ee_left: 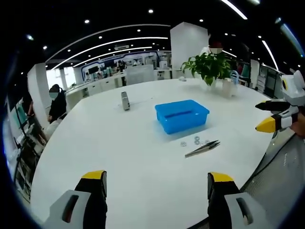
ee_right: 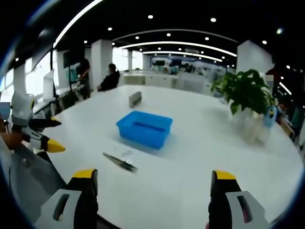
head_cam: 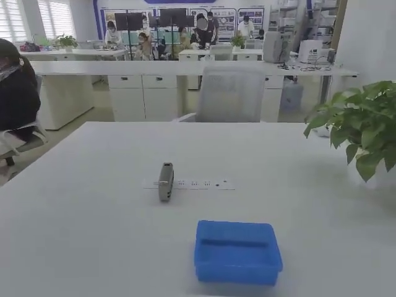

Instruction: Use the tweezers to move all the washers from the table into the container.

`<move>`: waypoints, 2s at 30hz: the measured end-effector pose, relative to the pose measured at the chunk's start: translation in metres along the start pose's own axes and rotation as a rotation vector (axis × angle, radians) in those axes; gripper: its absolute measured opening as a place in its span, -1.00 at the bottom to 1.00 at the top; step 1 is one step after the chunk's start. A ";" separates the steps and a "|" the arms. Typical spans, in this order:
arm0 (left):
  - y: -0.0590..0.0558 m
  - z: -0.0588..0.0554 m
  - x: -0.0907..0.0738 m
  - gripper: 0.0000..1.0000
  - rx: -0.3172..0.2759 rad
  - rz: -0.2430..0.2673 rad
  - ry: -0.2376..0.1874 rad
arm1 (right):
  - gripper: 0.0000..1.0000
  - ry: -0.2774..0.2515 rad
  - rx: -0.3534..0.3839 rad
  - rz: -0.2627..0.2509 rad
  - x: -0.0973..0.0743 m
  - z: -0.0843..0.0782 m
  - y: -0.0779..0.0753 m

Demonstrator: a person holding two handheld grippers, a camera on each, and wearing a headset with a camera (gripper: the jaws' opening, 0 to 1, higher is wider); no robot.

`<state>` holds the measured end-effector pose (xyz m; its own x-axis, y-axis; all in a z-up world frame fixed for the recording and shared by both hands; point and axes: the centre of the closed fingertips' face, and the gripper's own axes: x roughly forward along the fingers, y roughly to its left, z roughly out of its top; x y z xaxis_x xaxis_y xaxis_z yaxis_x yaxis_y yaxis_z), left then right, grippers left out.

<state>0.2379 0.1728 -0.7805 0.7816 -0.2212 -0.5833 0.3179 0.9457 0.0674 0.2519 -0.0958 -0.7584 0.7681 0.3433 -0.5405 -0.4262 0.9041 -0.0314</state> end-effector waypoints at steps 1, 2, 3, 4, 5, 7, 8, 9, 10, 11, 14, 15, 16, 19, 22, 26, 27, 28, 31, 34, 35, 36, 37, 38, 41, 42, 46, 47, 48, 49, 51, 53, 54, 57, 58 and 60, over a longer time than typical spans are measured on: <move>-0.001 0.001 0.000 0.77 0.000 -0.006 -0.001 | 0.95 0.004 0.003 0.000 0.000 -0.001 0.000; -0.003 0.002 0.000 0.74 0.001 -0.017 0.000 | 0.95 0.008 0.005 -0.001 0.000 -0.001 -0.001; -0.004 0.003 0.000 0.73 0.003 -0.028 0.002 | 0.95 0.009 0.005 -0.002 0.001 -0.002 -0.001; -0.007 0.004 0.001 0.71 0.013 -0.041 0.003 | 0.94 0.009 0.005 -0.003 0.001 -0.002 -0.001; -0.008 0.006 0.002 0.68 0.024 -0.049 0.005 | 0.93 0.009 0.005 -0.003 0.001 -0.002 -0.001; -0.013 0.009 0.004 0.60 0.049 -0.077 0.015 | 0.93 0.013 0.001 -0.005 0.001 -0.002 -0.001; -0.014 0.011 0.005 0.59 0.056 -0.084 0.014 | 0.92 0.016 -0.001 -0.006 0.001 -0.003 -0.001; -0.019 0.015 0.007 0.56 0.070 -0.115 0.012 | 0.91 0.018 -0.005 -0.009 0.001 -0.003 -0.001; -0.023 0.017 0.009 0.48 0.082 -0.151 0.011 | 0.90 0.018 -0.007 -0.010 0.001 -0.003 -0.001; -0.025 0.019 0.012 0.41 0.091 -0.168 0.015 | 0.90 0.018 -0.009 -0.012 0.001 -0.003 -0.002; -0.032 0.022 0.021 0.19 0.111 -0.223 0.042 | 0.89 0.032 -0.013 -0.013 0.002 -0.005 -0.002; -0.031 0.023 0.024 0.14 0.114 -0.221 0.047 | 0.89 0.032 -0.015 -0.014 0.002 -0.005 -0.002; -0.035 0.026 0.028 0.09 0.128 -0.257 0.047 | 0.89 0.034 -0.016 -0.015 0.002 -0.005 -0.003; -0.041 0.028 0.037 -0.10 0.148 -0.315 0.070 | 0.89 0.040 -0.018 -0.020 0.003 -0.007 -0.004; -0.049 0.027 0.053 -0.33 0.207 -0.386 0.106 | 0.89 0.044 -0.019 -0.022 0.003 -0.007 -0.004; -0.055 0.021 0.072 -0.56 0.275 -0.431 0.170 | 0.88 0.057 -0.025 -0.022 0.004 -0.010 -0.004; -0.056 0.021 0.076 -0.62 0.278 -0.436 0.177 | 0.88 0.060 -0.028 -0.024 0.004 -0.010 -0.005; -0.058 0.019 0.080 -0.63 0.289 -0.451 0.181 | 0.88 0.062 -0.031 -0.025 0.004 -0.011 -0.005; -0.066 0.008 0.093 -0.56 0.351 -0.493 0.235 | 0.88 0.067 -0.033 -0.027 0.004 -0.012 -0.005; -0.072 0.003 0.103 -0.53 0.368 -0.512 0.254 | 0.88 0.071 -0.033 -0.028 0.004 -0.012 -0.006; -0.073 0.002 0.106 -0.58 0.374 -0.517 0.263 | 0.88 0.074 -0.034 -0.029 0.005 -0.013 -0.006; -0.075 -0.001 0.110 -0.61 0.390 -0.524 0.274 | 0.88 0.076 -0.034 -0.030 0.005 -0.013 -0.006; -0.075 -0.003 0.112 -0.61 0.404 -0.524 0.283 | 0.88 0.077 -0.034 -0.030 0.005 -0.014 -0.006; -0.076 -0.006 0.115 -0.61 0.426 -0.532 0.298 | 0.88 0.079 -0.035 -0.033 0.005 -0.014 -0.007; -0.078 -0.010 0.119 -0.66 0.432 -0.547 0.318 | 0.88 0.080 -0.033 -0.036 0.005 -0.014 -0.008; -0.079 -0.011 0.120 -0.68 0.438 -0.551 0.322 | 0.88 0.079 -0.033 -0.039 0.005 -0.014 -0.009; -0.082 -0.010 0.118 -0.79 0.500 -0.572 0.317 | 0.88 0.079 -0.032 -0.043 0.005 -0.014 -0.010; -0.083 -0.011 0.118 -0.78 0.503 -0.580 0.318 | 0.88 0.079 -0.033 -0.044 0.005 -0.014 -0.010; -0.084 -0.011 0.118 -0.76 0.511 -0.586 0.317 | 0.88 0.079 -0.035 -0.045 0.005 -0.014 -0.010; -0.086 -0.011 0.117 -0.76 0.525 -0.592 0.318 | 0.88 0.079 -0.036 -0.046 0.005 -0.014 -0.010; -0.089 -0.012 0.116 -0.81 0.541 -0.602 0.317 | 0.88 0.081 -0.039 -0.047 0.005 -0.015 -0.010; -0.091 -0.012 0.116 -0.89 0.560 -0.606 0.311 | 0.88 0.079 -0.042 -0.050 0.004 -0.014 -0.010; -0.092 -0.012 0.116 -0.93 0.586 -0.608 0.305 | 0.88 0.078 -0.042 -0.051 0.004 -0.014 -0.010; -0.098 -0.015 0.112 -0.95 0.621 -0.635 0.299 | 0.88 0.075 -0.043 -0.055 0.004 -0.013 -0.011; -0.100 -0.015 0.111 -0.96 0.626 -0.638 0.298 | 0.88 0.076 -0.046 -0.059 0.004 -0.013 -0.011; -0.102 -0.016 0.111 -1.00 0.652 -0.640 0.296 | 0.88 0.077 -0.050 -0.057 0.004 -0.013 -0.011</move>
<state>0.2835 0.0561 -0.8646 0.2170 -0.4963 -0.8406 0.9433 0.3281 0.0498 0.2531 -0.1076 -0.7714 0.7540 0.2691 -0.5992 -0.4071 0.9073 -0.1049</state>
